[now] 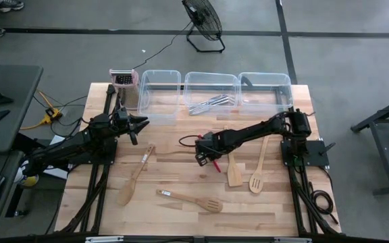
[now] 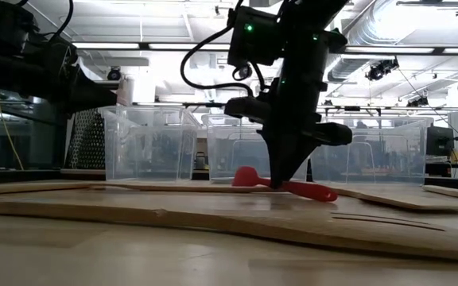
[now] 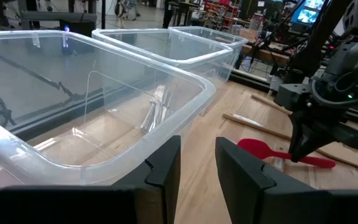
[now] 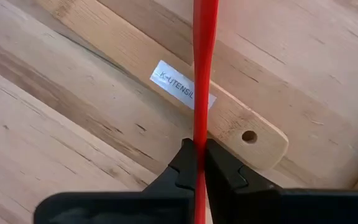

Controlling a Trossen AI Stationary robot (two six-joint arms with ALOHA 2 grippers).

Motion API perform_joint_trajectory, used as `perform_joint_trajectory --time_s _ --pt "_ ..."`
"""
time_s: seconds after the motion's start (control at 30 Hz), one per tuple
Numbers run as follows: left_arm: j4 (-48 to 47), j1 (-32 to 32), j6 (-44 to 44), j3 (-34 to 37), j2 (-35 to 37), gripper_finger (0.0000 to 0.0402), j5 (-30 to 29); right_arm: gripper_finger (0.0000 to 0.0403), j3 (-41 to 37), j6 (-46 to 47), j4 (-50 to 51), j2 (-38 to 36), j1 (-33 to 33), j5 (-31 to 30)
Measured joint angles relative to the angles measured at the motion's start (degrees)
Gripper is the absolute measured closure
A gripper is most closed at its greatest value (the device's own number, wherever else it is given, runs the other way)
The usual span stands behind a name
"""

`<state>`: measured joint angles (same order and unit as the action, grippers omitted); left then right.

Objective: Pick & Place Kitchen Items
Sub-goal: Put the red spatula into the right transparent container

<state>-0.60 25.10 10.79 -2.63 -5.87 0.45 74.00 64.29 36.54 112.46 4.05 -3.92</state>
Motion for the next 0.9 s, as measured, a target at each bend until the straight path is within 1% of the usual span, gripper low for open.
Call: perform_joint_trajectory --time_s 0.5,0.67,0.9 --pt "0.0 0.0 0.0 0.0 0.0 0.03 0.0 0.0399 0.0 0.0 -2.5 -0.7 0.0 2.1" --pt "0.0 0.0 0.0 0.0 0.0 0.03 0.0 0.0399 0.0 -0.1 -2.5 -3.4 0.0 1.7" --pt "0.0 0.0 0.0 0.0 0.0 0.03 -0.2 0.0399 0.1 -1.4 -3.8 -9.5 0.0 0.9"
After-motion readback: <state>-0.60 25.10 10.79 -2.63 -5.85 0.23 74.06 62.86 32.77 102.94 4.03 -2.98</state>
